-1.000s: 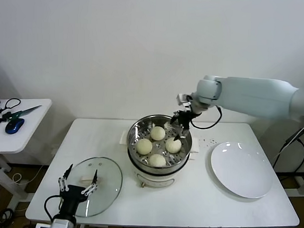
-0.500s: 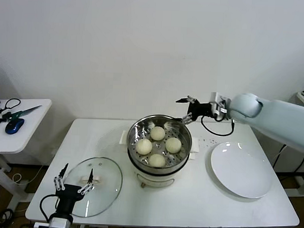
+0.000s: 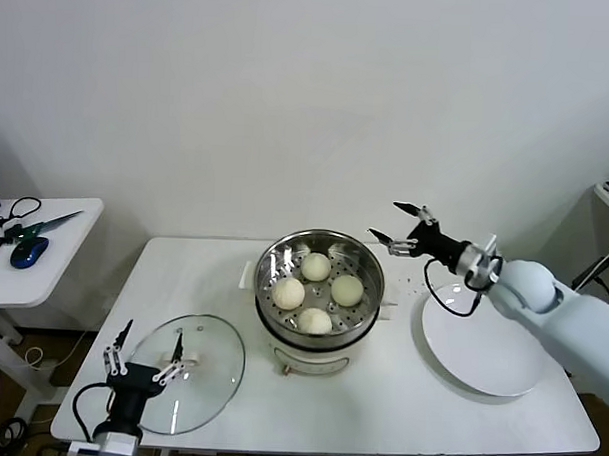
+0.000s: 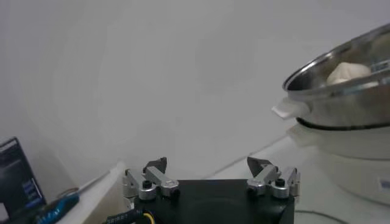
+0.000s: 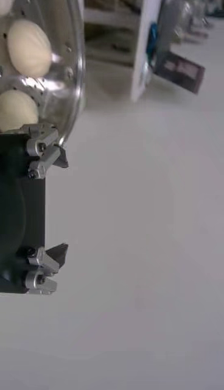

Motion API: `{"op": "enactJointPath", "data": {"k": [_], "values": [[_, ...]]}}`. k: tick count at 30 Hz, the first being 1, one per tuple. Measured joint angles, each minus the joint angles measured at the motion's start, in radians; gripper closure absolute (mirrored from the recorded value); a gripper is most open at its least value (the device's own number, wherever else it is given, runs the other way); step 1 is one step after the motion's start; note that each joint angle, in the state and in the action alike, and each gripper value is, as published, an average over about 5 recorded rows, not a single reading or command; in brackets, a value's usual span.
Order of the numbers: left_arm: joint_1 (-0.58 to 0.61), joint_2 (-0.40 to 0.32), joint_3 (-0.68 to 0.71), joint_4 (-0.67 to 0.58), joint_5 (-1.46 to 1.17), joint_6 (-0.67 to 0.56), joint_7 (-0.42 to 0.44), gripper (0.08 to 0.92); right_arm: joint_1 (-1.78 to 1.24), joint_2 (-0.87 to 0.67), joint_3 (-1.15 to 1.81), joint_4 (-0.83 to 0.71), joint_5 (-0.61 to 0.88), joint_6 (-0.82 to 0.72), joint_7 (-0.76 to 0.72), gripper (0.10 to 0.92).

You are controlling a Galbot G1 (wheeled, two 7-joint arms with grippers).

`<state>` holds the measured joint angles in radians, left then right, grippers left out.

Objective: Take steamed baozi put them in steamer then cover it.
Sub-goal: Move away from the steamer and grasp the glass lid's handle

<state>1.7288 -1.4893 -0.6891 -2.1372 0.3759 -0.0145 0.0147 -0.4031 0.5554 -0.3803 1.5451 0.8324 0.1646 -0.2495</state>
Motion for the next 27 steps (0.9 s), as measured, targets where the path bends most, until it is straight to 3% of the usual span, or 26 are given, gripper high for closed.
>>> {"op": "enactJointPath", "data": {"k": [13, 27], "values": [[0.003, 0.017, -0.055, 0.015, 0.482, -0.062, 0.018, 0.177, -0.564, 0.146, 0.6, 0.07, -0.13, -0.018, 0.037, 0.203], [-0.021, 0.011, -0.03, 0.136, 1.006, -0.073, -0.035, 0.177, -0.789, 0.305, 0.826, 0.067, -0.231, -0.031, 0.042, 0.203]]}}
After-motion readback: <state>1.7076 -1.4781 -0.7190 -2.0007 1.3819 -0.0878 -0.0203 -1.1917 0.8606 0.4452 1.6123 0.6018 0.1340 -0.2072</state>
